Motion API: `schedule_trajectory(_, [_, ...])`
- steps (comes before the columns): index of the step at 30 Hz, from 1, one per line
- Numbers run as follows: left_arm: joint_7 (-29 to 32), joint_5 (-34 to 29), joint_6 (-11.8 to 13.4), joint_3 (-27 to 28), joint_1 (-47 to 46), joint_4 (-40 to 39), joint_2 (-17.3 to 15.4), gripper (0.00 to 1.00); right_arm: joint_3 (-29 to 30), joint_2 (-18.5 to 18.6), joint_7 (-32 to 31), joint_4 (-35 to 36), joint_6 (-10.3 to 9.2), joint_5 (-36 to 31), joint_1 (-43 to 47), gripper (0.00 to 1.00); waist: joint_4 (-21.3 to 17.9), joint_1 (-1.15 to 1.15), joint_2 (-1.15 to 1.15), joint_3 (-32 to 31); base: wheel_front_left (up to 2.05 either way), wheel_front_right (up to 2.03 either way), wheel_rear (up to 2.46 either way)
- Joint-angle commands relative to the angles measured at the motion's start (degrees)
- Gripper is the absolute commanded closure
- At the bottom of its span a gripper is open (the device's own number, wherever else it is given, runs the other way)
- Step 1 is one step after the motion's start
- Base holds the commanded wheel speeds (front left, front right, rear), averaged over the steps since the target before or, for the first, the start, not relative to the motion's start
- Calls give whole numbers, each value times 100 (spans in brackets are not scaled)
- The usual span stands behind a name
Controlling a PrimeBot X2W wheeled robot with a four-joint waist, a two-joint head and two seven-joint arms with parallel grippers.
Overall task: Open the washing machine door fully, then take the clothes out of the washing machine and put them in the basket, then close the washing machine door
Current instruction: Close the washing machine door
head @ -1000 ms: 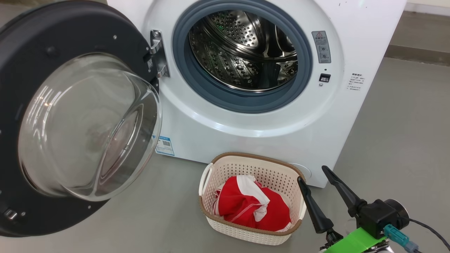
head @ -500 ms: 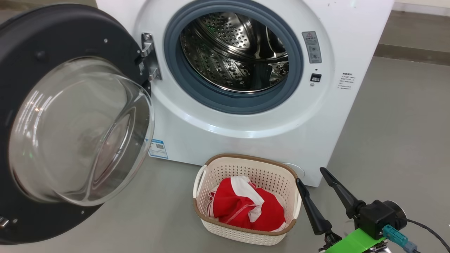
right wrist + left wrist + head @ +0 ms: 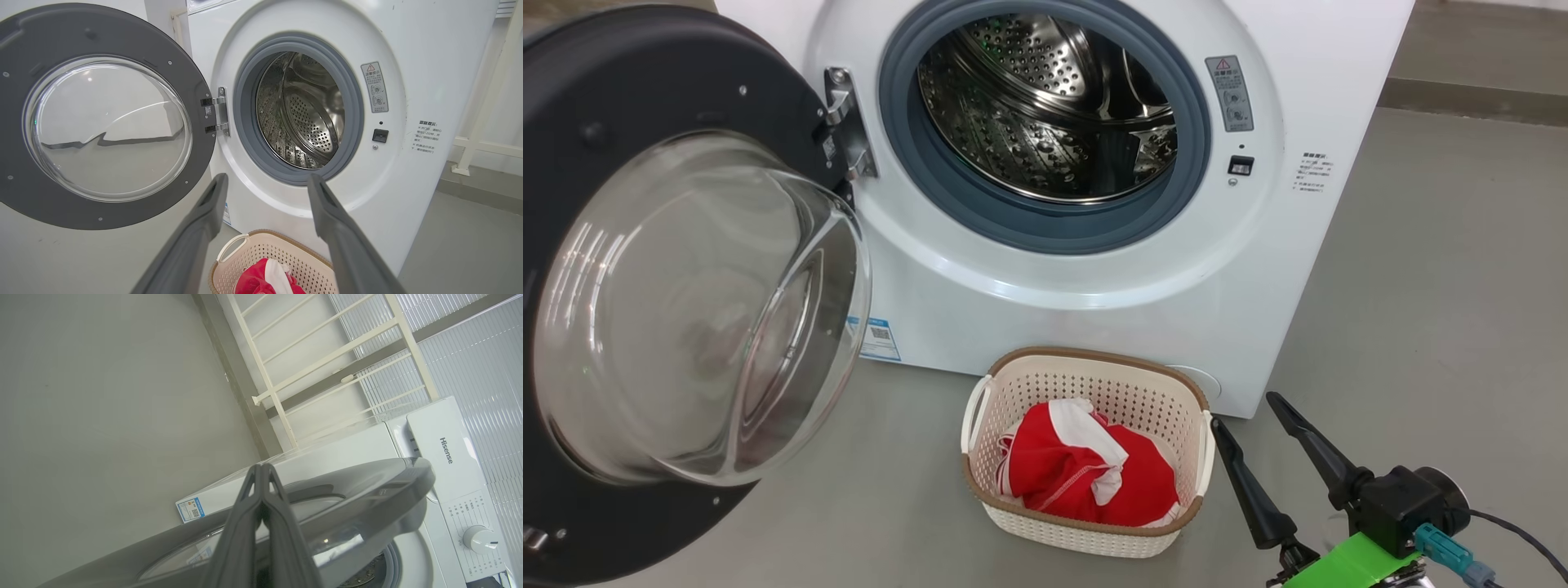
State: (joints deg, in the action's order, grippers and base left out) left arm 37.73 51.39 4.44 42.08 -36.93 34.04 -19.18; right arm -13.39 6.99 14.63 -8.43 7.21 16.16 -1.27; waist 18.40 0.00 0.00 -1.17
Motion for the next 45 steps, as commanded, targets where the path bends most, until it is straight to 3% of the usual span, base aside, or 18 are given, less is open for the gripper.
schedule_trajectory(1, [186,87,-60,5,188,-227,-83,100,-76,42,37,144,28,2,-190,0,3,0,0,8,0,0,0])
schedule_trajectory(11, [688,608,-188,146,570,-1015,407,100,-49,-19,37,128,28,-28,-164,0,77,0,0,15,0,0,0])
schedule_trajectory(24, [1056,1018,-333,175,852,-1740,809,100,-29,-27,37,92,28,1,-171,0,23,0,0,40,0,0,0])
schedule_trajectory(33, [1269,1099,-303,-25,1207,-2637,1275,100,-28,-41,37,32,28,15,-197,0,-122,0,0,39,0,0,0])
schedule_trajectory(45, [1456,1349,-114,-416,1733,-3579,1587,100,-62,-59,37,-12,28,25,-203,0,-377,0,0,52,0,0,0])
